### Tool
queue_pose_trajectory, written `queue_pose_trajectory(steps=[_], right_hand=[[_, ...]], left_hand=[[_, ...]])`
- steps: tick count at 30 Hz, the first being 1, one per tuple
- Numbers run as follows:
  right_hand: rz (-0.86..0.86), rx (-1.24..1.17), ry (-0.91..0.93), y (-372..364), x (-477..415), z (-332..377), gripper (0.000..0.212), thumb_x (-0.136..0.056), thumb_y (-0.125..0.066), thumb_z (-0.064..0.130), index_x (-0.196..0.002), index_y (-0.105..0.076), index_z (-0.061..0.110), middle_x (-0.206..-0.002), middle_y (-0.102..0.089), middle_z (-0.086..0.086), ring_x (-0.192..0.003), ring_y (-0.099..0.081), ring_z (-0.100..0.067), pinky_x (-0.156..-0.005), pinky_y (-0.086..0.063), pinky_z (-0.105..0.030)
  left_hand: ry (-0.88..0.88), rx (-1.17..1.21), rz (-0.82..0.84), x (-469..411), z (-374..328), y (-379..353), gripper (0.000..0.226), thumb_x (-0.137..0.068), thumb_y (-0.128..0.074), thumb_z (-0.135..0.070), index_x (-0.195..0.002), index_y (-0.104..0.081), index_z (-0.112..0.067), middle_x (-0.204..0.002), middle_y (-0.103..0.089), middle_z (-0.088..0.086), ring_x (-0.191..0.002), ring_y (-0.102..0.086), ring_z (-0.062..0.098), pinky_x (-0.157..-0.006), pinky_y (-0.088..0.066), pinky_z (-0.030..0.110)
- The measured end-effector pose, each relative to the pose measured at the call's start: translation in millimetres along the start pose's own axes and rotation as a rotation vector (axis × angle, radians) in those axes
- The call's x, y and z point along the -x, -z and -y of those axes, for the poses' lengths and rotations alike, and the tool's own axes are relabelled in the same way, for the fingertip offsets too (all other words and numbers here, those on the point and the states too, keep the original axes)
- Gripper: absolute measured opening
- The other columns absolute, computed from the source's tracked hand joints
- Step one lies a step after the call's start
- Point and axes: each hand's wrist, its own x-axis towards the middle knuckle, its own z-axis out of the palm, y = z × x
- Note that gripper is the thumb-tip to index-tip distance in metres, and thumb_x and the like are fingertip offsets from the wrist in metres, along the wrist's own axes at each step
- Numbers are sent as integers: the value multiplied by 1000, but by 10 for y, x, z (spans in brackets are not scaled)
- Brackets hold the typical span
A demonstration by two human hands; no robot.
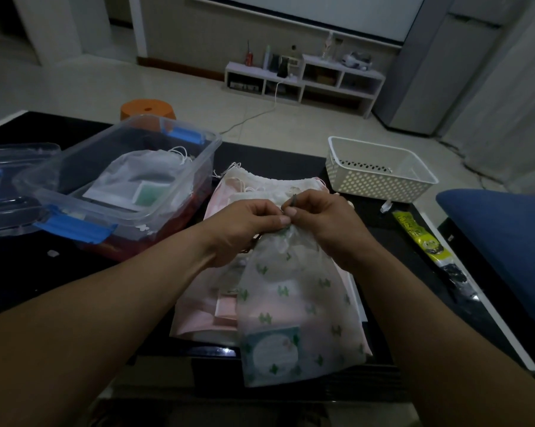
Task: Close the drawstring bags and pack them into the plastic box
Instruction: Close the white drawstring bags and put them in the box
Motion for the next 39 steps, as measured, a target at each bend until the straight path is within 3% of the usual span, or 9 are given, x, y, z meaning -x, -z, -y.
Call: queue_pose_trajectory(steps=[4,8,11,15,22,24,28,34,39], right_hand=[[-23,173,41,-39,-15,-42,8,-97,-72,15,-95,-78,17,-91,-78,0,-89,-74,-18,-86,-62,-40],[-44,313,90,-105,-5,-26,9,-98,-69,15,-95,-75,20,-90,-75,7,-85,-68,-8,-79,-56,-28],[-51,380,156,-167,34,-35,10,-99,-67,14,-96,-73,22,-90,-73,6,-84,-66,-12,-77,-53,-31],[-112,460,298,-286,59,-80,16,-93,-56,17,-99,-71,20,-94,-70,0,-88,-64,-18,-80,-53,-39],[-117,191,226,-122,45,41,10,-99,-65,10,-95,-71,17,-88,-71,3,-83,-67,-10,-76,-54,-25],[-11,-84,96,-91,39,76,11,-102,-63,11,-97,-72,16,-92,-73,-9,-86,-70,-24,-80,-58,-41],[116,-352,-98,-68,58,82,15,-105,-57,11,-112,-66,1,-101,-72,-13,-92,-70,-25,-85,-61,-39],[-55,301,30,-187,37,-42,8,-103,-60,16,-102,-67,16,-87,-67,5,-75,-60,0,-69,-46,-20],[-72,370,109,-179,29,-32,9,-105,-58,18,-102,-65,23,-89,-64,12,-77,-56,5,-67,-39,-15]], left_hand=[[-23,-91,-42,-20,-2,3,11,-95,-73,-18,-90,-65,-14,-77,-57,6,-68,-47,18,-59,-36,31],[-128,-336,-130,-13,-3,-23,14,-93,-70,-14,-83,-60,-12,-73,-55,2,-63,-47,11,-57,-40,26],[-212,-569,-198,-28,3,-54,11,-93,-65,-17,-87,-58,-10,-76,-60,-2,-65,-50,12,-59,-40,26],[-287,-687,-192,-57,33,-85,14,-91,-54,-10,-82,-64,-13,-79,-68,4,-76,-62,23,-67,-49,40],[-191,-215,-1,53,-189,95,15,-101,-65,-13,-87,-67,-9,-71,-60,-1,-60,-52,7,-54,-42,20],[-176,-129,55,67,-203,115,15,-102,-65,-17,-89,-65,-10,-74,-58,4,-65,-51,13,-57,-41,23],[-194,-113,24,49,-124,99,19,-103,-63,-22,-90,-64,-8,-84,-54,11,-80,-46,23,-71,-41,38],[-190,-426,-48,23,18,53,27,-105,-60,-34,-83,-60,-17,-71,-51,-5,-63,-43,11,-59,-37,32],[-15,-187,95,32,-41,108,17,-107,-56,-25,-103,-63,-10,-77,-47,10,-61,-42,17,-53,-35,30]])
